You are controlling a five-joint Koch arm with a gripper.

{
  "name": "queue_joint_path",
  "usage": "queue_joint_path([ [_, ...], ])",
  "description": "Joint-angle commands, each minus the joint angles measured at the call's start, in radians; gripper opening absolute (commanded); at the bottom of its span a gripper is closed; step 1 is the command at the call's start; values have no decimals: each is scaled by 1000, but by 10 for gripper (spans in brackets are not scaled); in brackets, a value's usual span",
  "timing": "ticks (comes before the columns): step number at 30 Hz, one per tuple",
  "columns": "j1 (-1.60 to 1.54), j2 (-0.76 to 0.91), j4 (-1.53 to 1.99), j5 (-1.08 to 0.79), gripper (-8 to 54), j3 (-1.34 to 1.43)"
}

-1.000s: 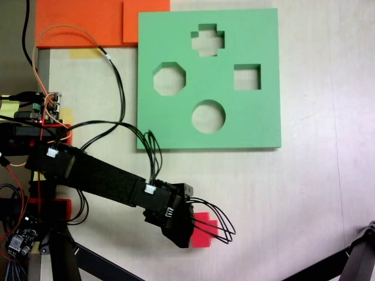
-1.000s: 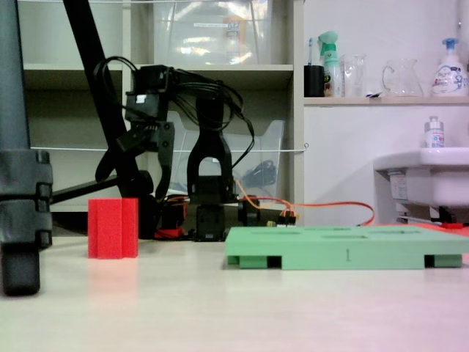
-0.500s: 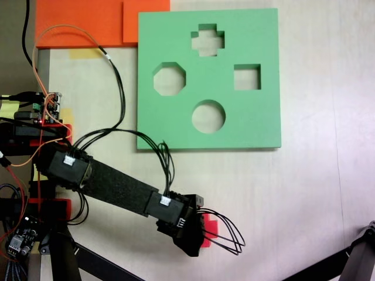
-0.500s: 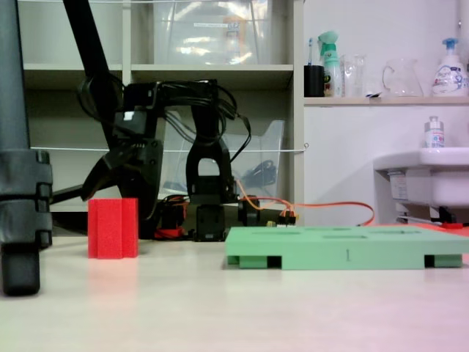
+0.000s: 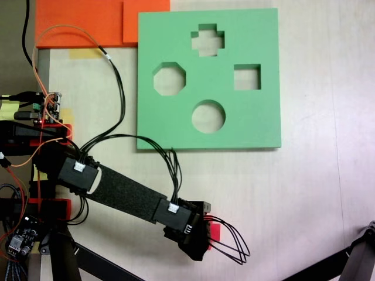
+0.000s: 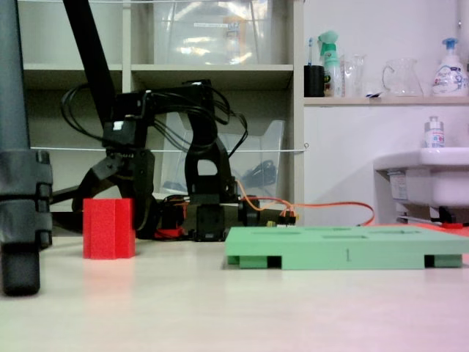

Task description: Put the cross columnar block into the corresponding hole

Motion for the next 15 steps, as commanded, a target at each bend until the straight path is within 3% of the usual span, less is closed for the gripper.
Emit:
queue_joint_path([
  [1,31,-35,17,23,285,9],
  [7,-6,-44,198,15,234,6],
  [10,-38,89,235,21,233,60],
  [13,-61,238,290,41,154,77],
  [15,-92,319,341,75,138,67],
])
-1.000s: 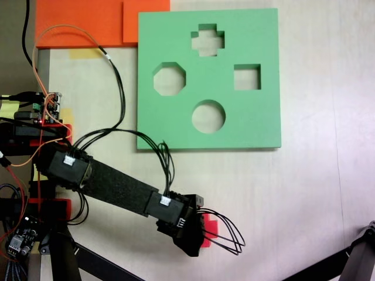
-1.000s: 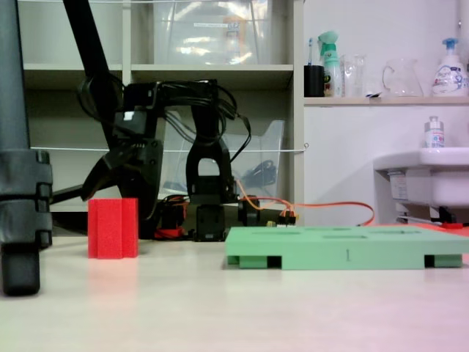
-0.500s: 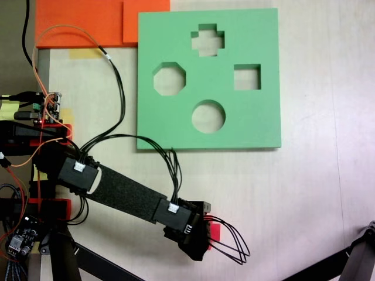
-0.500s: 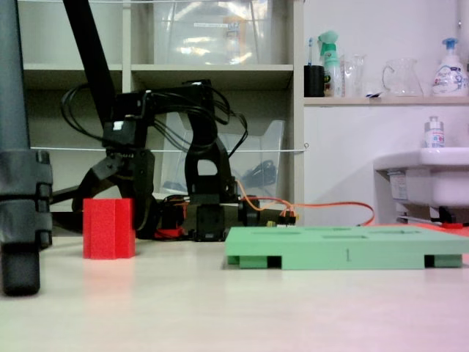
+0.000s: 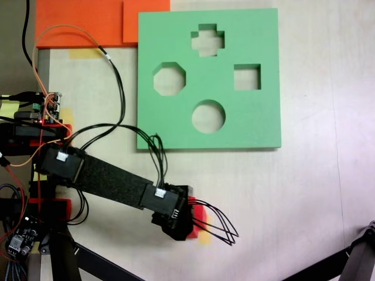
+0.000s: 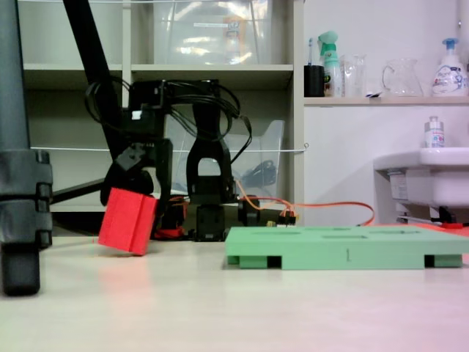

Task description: Put the cross columnar block into the corresponding hole

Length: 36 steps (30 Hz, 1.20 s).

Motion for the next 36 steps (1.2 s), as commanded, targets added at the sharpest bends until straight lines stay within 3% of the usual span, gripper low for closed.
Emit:
queue_joint_path([
  [1,-25,109,118,52,139,-29],
  [9,-222,422,195,278,138,-55],
  [15,-594,443,167,755,138,-72],
  [20,-884,276,14,951,138,-175],
  [32,-1193,-344,-44,1054,142,-939],
  [36,-1244,-466,-44,1080,142,-1069],
])
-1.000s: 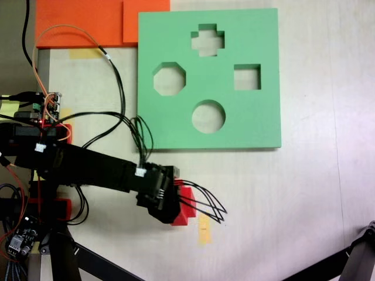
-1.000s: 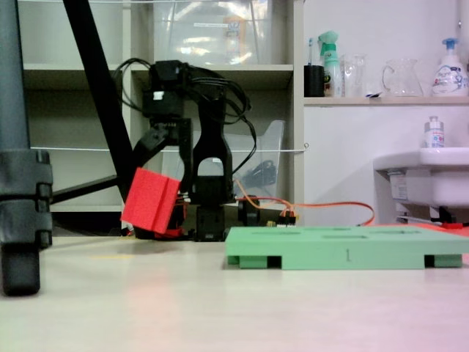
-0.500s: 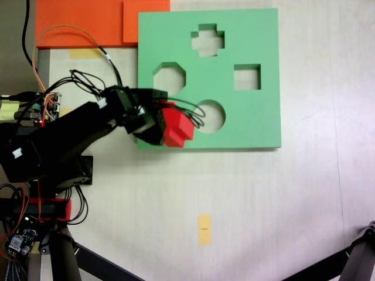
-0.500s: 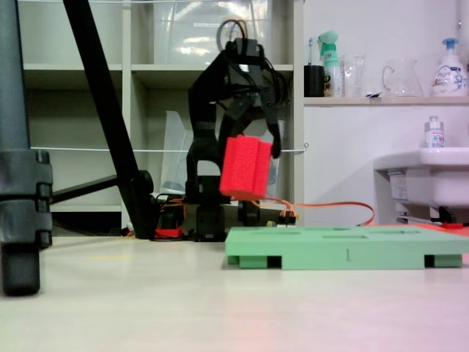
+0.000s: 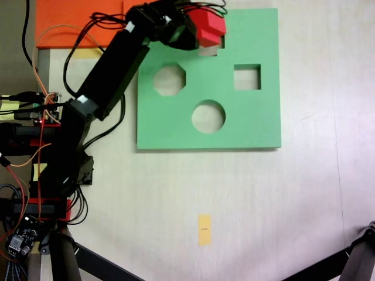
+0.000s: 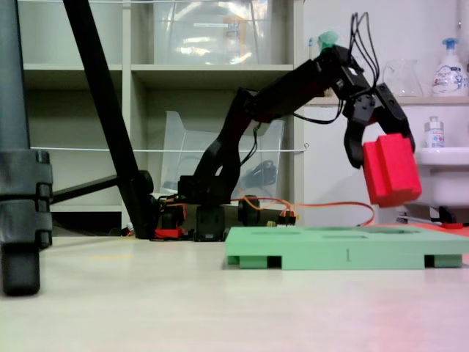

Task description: Put the cross columnar block into the corresponding hole

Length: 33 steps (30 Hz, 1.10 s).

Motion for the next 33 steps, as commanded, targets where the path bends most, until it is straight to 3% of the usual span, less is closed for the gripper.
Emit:
queue_joint_path([
  [1,-28,2,-46,25,142,-83],
  [33,14,-66,-6,110,163,-84],
])
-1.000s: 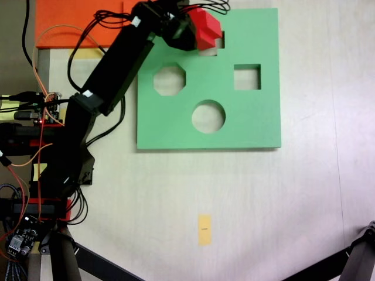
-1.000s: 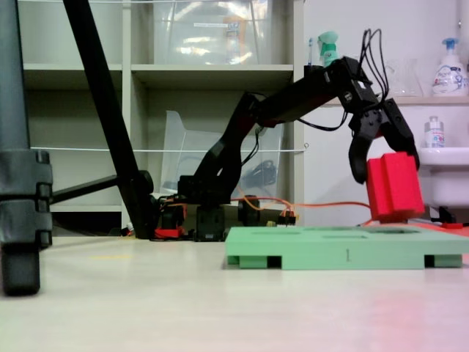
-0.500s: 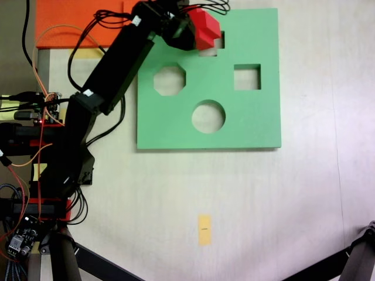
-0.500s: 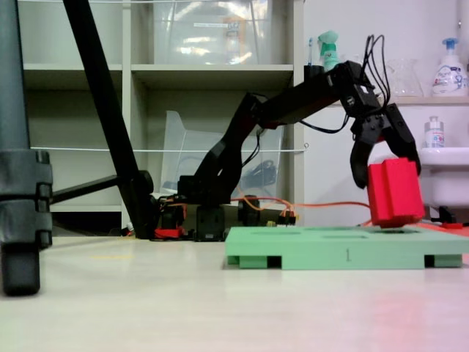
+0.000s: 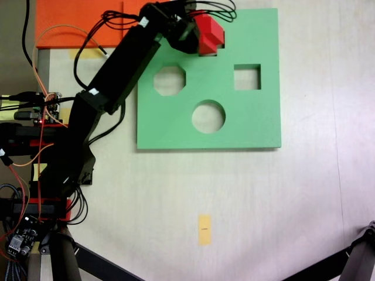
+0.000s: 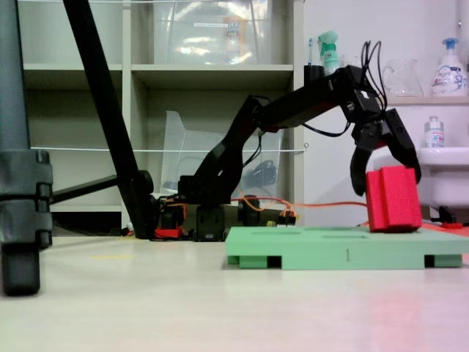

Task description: Put the cross columnar block into the corresponding hole

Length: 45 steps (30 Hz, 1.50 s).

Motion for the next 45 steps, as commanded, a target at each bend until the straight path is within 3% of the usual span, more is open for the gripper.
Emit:
queue_joint_path([
  [1,0,34,-5,17,163,-52],
  [16,-8,-124,-25,6,181,-92],
  [18,-3,-138,-28,-11,222,-92],
  [20,-3,-144,-46,-31,347,-95],
  [24,-9,-143,-46,-28,519,-95],
  [31,12,11,67,-109,520,-98],
  [35,69,249,212,-477,512,-94],
  [37,110,379,242,-781,446,-63],
  [39,155,508,249,-1063,419,-17],
  [42,236,629,244,-1175,419,-15],
  [45,436,719,199,-1514,412,-17],
])
